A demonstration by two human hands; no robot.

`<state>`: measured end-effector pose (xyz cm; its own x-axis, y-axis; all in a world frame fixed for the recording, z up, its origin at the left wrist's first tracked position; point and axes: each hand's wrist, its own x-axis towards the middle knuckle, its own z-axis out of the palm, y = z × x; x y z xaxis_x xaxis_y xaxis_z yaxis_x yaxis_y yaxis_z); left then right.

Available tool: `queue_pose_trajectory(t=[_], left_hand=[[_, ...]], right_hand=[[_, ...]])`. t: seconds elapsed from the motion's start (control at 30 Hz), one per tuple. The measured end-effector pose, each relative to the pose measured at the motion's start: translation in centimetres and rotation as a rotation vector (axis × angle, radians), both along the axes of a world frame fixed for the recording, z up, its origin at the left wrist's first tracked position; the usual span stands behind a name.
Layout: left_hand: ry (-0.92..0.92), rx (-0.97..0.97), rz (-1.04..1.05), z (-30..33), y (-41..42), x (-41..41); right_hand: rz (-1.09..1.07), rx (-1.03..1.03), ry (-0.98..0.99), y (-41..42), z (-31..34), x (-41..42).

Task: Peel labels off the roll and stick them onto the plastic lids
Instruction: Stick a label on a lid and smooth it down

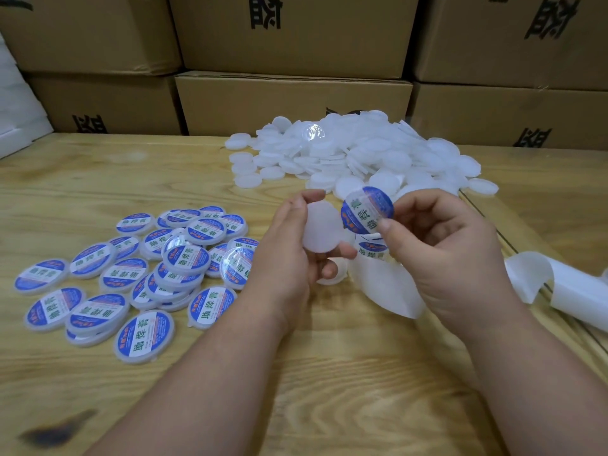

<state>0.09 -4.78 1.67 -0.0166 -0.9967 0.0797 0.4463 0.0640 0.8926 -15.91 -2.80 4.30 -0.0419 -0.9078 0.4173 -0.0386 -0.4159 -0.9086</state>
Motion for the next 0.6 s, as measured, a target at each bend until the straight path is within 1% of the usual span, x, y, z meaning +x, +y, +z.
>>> queue_pose_trajectory(t=[0.1, 0.2, 0.37, 0.6], left_hand=[[-0.041, -0.018, -0.046, 0.16, 0.22, -0.1], [0.013, -0.009, -0.115, 0.21, 0.31, -0.2], [0.033, -0.031, -0.211, 0.21, 0.27, -0.19], [0.006, -0.032, -0.24, 0.27, 0.41, -0.3]], right_hand=[[0.092, 0.084, -0.03, 0.01, 0.02, -0.14], [0.123, 0.125, -0.008, 0.01, -0.06, -0.07], [0.113, 0.151, 0.022, -0.11, -0.26, 0.12], [0.097, 0.169, 0.058, -0.23, -0.3, 0.16]])
